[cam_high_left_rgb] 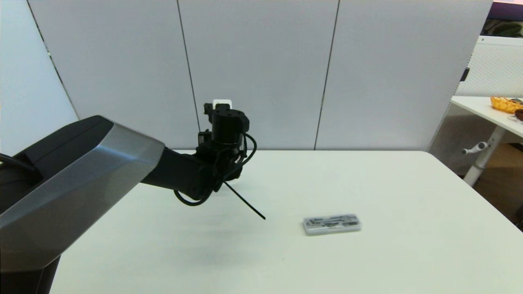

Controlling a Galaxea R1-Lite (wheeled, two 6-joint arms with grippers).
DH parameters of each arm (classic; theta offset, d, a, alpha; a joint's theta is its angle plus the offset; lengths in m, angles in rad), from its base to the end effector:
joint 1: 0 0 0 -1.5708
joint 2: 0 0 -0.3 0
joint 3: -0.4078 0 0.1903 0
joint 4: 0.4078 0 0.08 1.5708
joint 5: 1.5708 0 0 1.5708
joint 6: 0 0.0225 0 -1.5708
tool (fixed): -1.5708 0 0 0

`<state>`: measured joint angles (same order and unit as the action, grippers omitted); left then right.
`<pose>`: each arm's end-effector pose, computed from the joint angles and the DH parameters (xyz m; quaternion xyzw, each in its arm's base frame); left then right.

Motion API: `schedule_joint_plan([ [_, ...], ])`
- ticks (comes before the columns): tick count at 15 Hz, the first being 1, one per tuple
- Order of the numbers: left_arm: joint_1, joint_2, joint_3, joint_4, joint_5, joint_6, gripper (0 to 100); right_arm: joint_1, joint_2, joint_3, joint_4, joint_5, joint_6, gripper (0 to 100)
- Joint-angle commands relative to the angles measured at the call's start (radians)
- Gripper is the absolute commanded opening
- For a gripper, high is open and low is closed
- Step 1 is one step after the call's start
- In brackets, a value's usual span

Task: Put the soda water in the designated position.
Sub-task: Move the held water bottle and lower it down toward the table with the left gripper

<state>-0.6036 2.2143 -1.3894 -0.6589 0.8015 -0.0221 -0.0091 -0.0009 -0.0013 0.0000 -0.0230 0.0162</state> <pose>0.3783 -0.2412 0.1471 0.0426 0.0622 0.0991 0.9922 -0.0230 -0.0003 0.0758 0.0081 -0.0012 -0.0160 0.9998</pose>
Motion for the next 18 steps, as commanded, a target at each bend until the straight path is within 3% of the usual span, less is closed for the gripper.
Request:
schedule_joint_plan([
  [1,-0.041,-0.044,0.007,0.001,-0.079,0.002,0,0.000,-0.001,0.001,0.000,0.000,0.001,100],
  [14,-0.285,-0.062,-0.048,0.001,-0.125,0.011,0,0.000,-0.001,0.000,0.000,0.000,-0.001,100],
  [18,-0.308,-0.024,-0.096,0.002,-0.208,0.036,0,0.000,-0.001,0.000,0.000,0.000,0.001,100],
])
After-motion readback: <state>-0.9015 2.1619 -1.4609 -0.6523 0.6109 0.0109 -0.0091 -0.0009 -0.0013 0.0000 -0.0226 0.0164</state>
